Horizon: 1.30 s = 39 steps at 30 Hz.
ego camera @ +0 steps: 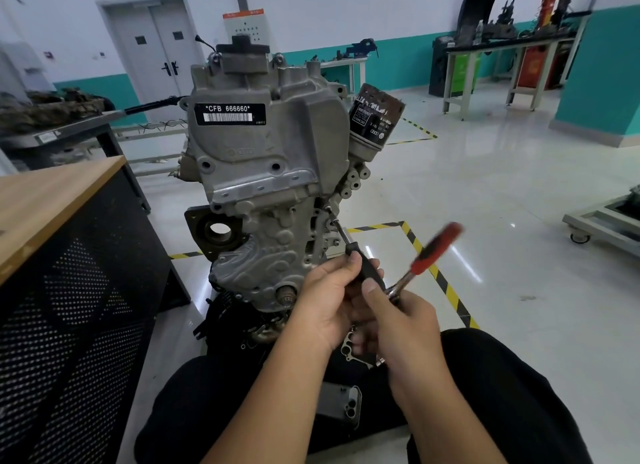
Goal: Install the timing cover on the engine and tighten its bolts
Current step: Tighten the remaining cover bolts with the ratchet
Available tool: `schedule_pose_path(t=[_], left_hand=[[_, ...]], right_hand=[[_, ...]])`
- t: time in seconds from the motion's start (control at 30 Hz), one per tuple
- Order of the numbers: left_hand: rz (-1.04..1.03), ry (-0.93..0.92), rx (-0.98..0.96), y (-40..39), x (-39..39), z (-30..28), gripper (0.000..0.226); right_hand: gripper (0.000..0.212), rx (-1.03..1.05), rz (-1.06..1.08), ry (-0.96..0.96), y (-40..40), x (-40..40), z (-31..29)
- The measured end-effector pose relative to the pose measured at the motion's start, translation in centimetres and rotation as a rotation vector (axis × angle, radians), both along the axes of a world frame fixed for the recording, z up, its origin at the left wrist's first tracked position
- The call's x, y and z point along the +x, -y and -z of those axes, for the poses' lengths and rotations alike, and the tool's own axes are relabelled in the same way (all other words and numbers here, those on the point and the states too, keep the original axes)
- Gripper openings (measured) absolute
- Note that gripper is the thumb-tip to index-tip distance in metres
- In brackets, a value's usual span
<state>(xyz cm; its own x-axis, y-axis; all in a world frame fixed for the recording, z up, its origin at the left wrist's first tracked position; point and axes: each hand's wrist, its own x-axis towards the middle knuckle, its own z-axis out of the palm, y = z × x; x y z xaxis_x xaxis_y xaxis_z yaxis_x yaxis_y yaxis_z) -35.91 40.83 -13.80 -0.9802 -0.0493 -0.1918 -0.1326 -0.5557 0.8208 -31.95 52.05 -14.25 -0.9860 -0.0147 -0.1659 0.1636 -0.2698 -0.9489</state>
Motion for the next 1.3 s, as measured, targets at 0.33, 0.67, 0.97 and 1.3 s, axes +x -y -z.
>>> schedule_pose_path(t=[0.33,0.67,0.97,1.3], left_hand=[[-0.017,0.033,-0.001,-0.4,-0.1,0.1,0.03],[-0.048,0.037,-0.08,0.3,0.1,-0.4,0.022],[-0.046,0.036,-0.037,0.3,0.2,-0.7,0.026],[-0.092,0.074,-0.106,0.5,0.0,-0.3,0.027]], right_hand=[[0.023,0.474,0.067,-0.23,-0.3,-0.5,0.5],[0.027,0.254,0.045,-0.105,-0.1,-0.2,-0.2],[0.024,-0.384,0.027,0.11,0.9,0.6,-0.7],[0.014,0.324,0.228,-0.262,1.5,0.7,1.1]])
